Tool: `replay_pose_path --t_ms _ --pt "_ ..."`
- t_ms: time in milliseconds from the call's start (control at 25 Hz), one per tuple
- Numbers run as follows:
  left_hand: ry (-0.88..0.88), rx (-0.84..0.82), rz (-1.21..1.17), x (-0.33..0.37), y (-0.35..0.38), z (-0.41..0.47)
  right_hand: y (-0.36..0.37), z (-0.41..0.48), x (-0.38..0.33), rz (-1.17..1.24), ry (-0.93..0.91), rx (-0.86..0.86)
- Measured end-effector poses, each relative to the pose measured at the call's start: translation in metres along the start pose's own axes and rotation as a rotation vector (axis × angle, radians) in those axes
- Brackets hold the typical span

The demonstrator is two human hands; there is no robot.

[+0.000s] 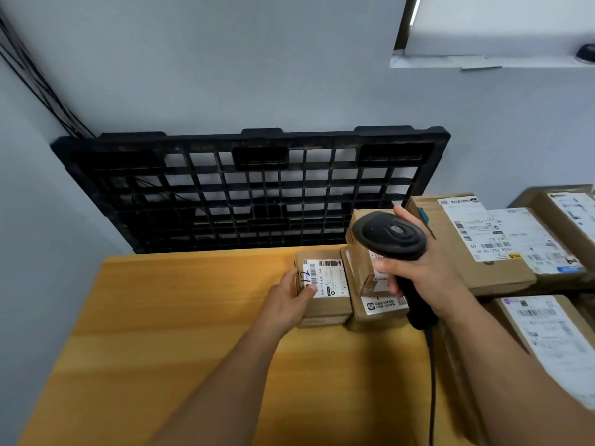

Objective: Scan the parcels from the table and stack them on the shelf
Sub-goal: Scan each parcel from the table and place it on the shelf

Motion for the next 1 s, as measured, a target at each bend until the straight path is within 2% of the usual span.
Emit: replay_pose_path --t_ms 120,360,560,800,1000 --pt "0.018 -0.069 -0.164 0.002 0.005 -0.003 -0.001 0.003 0.002 0.019 0.02 0.0" --pt "0.02 -0.092 -0.185 0.001 0.006 -0.008 0.001 0.002 0.002 0.047 0.039 -0.053" --pt "0.022 0.1 -0.204 -0.001 -0.022 -0.025 0.012 -0.038 -0.014 0.128 -0.006 -0.154" --pt "0.175 0.306 -0.25 0.026 -0.06 -0.085 0.025 -0.112 -0.037 0.281 -0.076 -0.339" --pt "0.186 0.477 -0.194 0.037 -0.082 -0.142 0.016 -0.159 -0.053 0.255 -0.131 -0.404"
Point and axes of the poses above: each hand's wrist, its own z-axis towards the middle knuckle, its own y-axis out of the palm, x = y × z, the point moved 9 cm from there along z, towards the middle knuckle, and after that the axes turned 13 degrees about z, right-handed, at the moved point
